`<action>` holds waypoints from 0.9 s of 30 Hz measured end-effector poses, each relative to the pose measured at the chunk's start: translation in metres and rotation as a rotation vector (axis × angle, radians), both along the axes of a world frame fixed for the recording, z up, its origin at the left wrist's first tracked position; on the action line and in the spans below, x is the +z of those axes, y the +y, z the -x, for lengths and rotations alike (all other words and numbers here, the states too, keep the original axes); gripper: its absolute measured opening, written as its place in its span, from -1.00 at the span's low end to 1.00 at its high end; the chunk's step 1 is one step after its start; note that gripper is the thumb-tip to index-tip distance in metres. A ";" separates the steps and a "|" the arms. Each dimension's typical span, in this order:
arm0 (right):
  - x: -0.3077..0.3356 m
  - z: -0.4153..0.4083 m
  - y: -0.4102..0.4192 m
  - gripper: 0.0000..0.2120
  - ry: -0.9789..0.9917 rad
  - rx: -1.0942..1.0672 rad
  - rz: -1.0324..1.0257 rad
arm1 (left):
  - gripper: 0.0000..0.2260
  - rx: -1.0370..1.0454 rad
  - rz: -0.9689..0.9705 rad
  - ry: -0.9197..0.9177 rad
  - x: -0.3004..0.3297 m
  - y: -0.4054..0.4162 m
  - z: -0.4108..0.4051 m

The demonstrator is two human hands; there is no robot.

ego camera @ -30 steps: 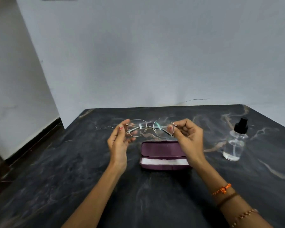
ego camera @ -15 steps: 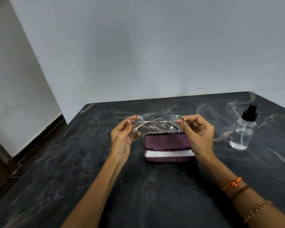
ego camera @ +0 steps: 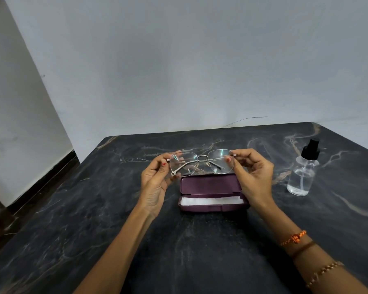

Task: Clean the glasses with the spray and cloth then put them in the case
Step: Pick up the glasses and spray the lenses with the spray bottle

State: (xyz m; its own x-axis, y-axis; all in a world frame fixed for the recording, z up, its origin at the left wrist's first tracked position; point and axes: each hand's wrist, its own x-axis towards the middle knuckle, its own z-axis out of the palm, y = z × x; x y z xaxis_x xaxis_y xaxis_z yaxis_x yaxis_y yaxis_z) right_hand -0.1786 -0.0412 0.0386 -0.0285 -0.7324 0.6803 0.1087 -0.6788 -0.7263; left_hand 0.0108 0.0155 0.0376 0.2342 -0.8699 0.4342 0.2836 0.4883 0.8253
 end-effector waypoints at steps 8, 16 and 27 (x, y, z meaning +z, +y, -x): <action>0.004 0.002 0.006 -0.79 0.048 -0.100 0.068 | -0.71 0.115 0.106 -0.047 0.005 0.001 0.000; 0.006 0.003 0.010 -0.86 0.059 -0.215 0.126 | -0.80 0.323 0.260 -0.283 0.010 0.007 -0.004; 0.001 0.007 0.003 -0.92 0.250 -0.600 0.353 | -0.83 0.387 0.279 -0.518 0.005 0.008 -0.004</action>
